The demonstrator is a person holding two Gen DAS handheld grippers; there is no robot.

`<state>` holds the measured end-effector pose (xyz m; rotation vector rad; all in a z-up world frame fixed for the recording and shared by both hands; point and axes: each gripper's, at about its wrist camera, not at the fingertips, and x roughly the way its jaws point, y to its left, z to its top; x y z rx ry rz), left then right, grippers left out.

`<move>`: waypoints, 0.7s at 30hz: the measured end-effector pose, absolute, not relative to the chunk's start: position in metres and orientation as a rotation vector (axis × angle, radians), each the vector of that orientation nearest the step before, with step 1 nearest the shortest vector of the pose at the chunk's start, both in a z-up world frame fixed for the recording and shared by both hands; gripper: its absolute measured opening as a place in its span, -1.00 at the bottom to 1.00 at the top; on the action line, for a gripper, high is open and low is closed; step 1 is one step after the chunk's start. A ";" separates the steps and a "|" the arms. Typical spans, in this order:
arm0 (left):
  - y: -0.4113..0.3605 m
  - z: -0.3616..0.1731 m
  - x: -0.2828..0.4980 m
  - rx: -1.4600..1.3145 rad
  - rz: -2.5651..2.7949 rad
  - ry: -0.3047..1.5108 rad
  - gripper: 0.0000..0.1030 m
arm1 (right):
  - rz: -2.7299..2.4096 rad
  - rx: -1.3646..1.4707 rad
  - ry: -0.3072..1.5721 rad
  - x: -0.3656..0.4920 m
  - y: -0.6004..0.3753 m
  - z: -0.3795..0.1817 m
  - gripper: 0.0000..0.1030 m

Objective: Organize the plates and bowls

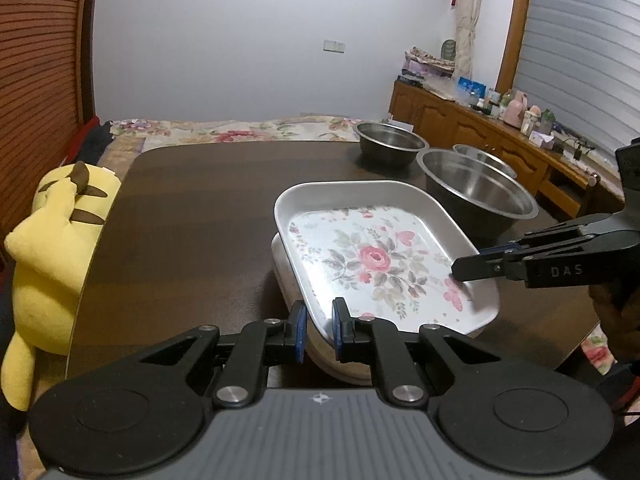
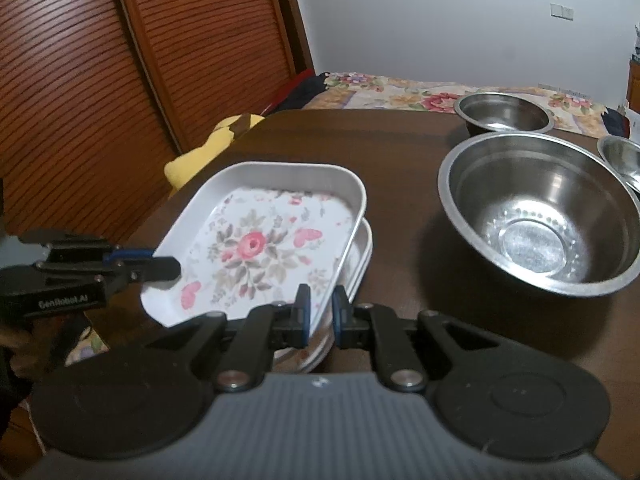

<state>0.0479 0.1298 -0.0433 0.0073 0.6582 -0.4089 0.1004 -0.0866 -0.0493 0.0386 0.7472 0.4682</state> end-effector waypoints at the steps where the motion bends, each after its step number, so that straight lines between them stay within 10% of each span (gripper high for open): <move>1: 0.129 -0.043 0.047 0.011 -0.406 0.654 -0.73 | 0.469 0.033 0.741 0.100 -0.086 -0.049 -0.75; 21: 0.121 -0.048 0.044 0.077 -0.368 0.648 -0.69 | 0.448 -0.008 0.678 0.087 -0.081 -0.049 -0.69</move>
